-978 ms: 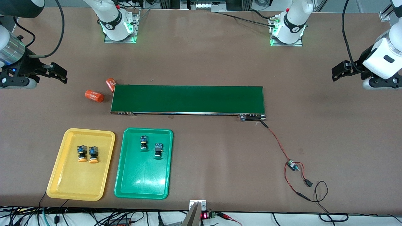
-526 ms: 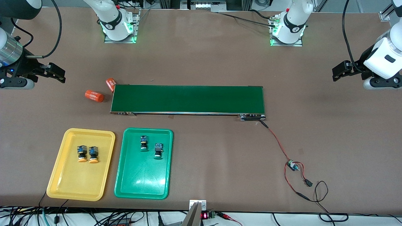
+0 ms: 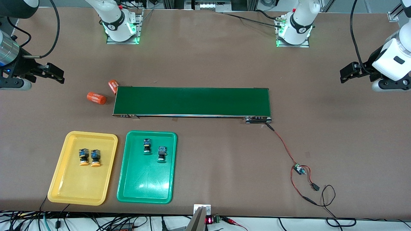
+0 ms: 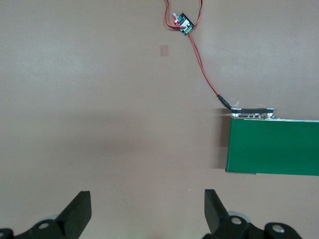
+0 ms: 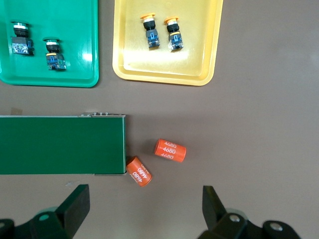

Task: Sort buttons by color to trays

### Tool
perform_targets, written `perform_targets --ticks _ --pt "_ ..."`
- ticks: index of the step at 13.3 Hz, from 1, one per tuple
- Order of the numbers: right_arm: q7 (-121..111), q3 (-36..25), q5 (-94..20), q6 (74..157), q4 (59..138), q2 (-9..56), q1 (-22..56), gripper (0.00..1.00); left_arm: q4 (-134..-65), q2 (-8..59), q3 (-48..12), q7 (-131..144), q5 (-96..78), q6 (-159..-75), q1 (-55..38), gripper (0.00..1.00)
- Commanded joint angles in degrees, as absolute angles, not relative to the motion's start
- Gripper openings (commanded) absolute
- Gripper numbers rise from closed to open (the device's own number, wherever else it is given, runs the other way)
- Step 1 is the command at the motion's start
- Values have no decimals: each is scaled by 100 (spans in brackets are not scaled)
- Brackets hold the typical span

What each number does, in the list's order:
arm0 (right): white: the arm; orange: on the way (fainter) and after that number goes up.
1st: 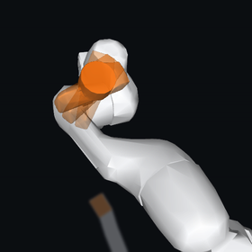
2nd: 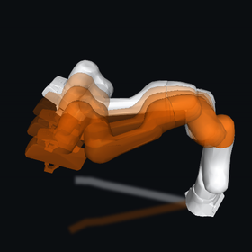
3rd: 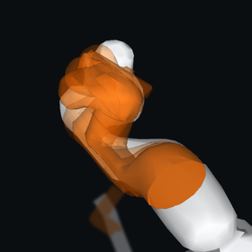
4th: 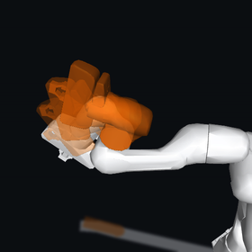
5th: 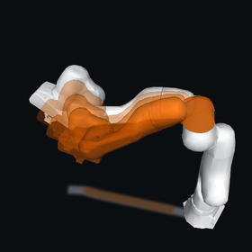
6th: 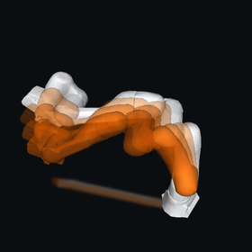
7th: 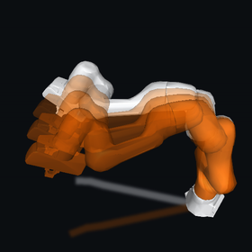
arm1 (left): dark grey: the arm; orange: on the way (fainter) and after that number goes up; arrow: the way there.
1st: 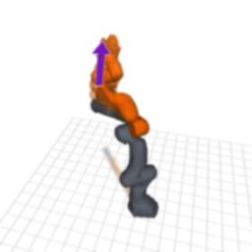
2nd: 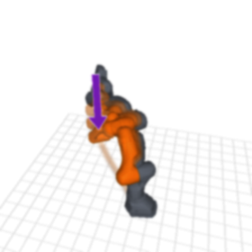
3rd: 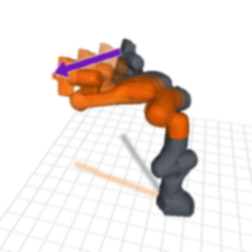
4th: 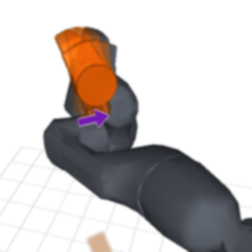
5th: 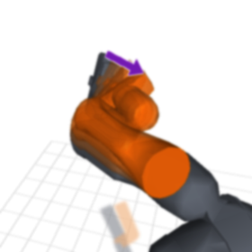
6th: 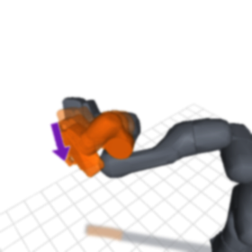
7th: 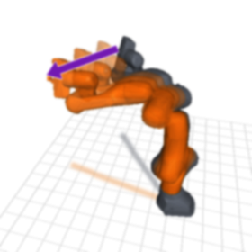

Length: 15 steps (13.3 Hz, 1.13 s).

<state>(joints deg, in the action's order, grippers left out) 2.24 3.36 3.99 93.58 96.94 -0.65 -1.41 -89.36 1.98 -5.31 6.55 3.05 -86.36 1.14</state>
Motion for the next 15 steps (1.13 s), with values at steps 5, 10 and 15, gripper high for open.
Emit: perform_targets --ticks 5,10,15 --pt "123 -44 299 9211 9598 -62 142 100 -8798 237 -501 580 202 -8587 132 100" --pt "141 421 290 9211 9598 -70 -299 100 -8719 237 -571 624 202 -8561 53 100" --pt "237 422 290 9211 9598 9 -228 100 -8719 246 -571 589 167 -8569 70 100"
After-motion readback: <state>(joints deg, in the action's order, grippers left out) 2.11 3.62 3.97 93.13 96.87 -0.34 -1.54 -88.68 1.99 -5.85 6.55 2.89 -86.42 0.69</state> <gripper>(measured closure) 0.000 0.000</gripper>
